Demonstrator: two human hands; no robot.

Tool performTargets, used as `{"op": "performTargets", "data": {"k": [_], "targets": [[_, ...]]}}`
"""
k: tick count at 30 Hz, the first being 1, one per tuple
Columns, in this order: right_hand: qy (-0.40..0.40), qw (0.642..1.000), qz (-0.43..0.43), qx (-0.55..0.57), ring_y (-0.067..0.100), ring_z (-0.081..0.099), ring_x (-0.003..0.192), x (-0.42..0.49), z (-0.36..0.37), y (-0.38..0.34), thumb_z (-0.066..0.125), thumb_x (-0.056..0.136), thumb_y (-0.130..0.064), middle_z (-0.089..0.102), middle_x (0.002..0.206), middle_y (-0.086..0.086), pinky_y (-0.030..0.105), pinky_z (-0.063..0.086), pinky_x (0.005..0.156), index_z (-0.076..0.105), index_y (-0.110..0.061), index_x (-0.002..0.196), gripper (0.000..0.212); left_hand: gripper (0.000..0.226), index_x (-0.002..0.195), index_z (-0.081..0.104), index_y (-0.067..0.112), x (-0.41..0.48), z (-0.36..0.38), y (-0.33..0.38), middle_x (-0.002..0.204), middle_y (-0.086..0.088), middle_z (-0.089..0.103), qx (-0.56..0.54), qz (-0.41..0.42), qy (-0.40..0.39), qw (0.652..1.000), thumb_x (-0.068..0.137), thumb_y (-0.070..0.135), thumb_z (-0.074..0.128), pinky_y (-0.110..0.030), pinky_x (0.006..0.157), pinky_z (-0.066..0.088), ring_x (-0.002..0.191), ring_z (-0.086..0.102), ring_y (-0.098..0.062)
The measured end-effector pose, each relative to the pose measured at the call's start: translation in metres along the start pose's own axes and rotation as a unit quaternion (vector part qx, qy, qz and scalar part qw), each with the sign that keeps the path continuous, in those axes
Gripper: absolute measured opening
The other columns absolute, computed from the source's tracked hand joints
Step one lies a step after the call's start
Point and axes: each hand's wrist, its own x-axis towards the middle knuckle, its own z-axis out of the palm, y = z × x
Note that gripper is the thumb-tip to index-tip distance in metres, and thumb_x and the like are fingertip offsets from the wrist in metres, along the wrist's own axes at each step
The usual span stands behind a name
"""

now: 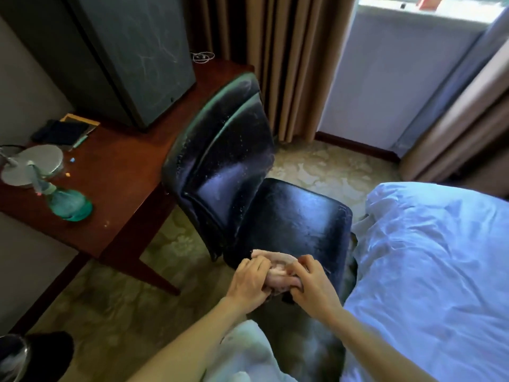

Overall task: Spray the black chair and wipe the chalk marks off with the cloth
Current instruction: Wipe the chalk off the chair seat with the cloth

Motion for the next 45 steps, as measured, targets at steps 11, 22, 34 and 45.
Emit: {"op": "performTargets", "data": {"k": [11,22,34,45], "targets": [[-0.033,0.997,0.073,0.0,0.012,0.04,0.097,0.037,0.009,0.032,0.056,0.081,-0.023,0.041,0.114,-0.004,0.02,0.048,0.074,0.044,-0.03,0.127,0.048,0.05,0.114,0.056,0.017,0.058,0.02,-0.026,0.107,0.002,0.063,-0.021,0.044,-0.045,0.998,0.066,0.021,0.068,-0.03,0.079,0.05,0.094,0.06,-0.016],[-0.063,0.995,0.074,-0.006,0.01,0.036,0.097,0.085,0.014,0.048,0.053,0.083,-0.026,0.037,0.119,-0.005,0.019,0.047,0.074,0.043,-0.029,0.125,0.044,0.041,0.109,0.062,0.024,0.097,0.021,-0.054,0.106,0.005,0.064,-0.004,0.041,-0.06,0.997,0.069,0.029,0.07,-0.025,0.077,0.048,0.093,0.061,-0.013],[-0.141,0.99,0.006,0.012,0.017,0.035,0.09,0.123,0.013,0.151,0.051,0.071,-0.016,0.037,0.105,0.0,0.03,0.046,0.066,0.049,-0.02,0.111,0.04,0.038,0.097,0.063,0.024,0.15,0.076,-0.024,0.098,0.004,0.063,0.002,-0.037,-0.033,0.999,0.06,0.018,0.073,-0.023,0.073,0.042,0.084,0.059,-0.013],[-0.229,0.963,-0.138,0.03,0.018,0.037,0.084,0.174,0.038,0.267,0.056,0.069,-0.009,0.038,0.1,0.001,0.031,0.047,0.055,0.048,-0.022,0.11,0.044,0.047,0.094,0.067,0.015,0.191,0.166,0.009,0.09,0.0,0.061,0.07,-0.175,0.025,0.982,0.048,0.013,0.075,-0.027,0.073,0.033,0.079,0.052,-0.018]]}}
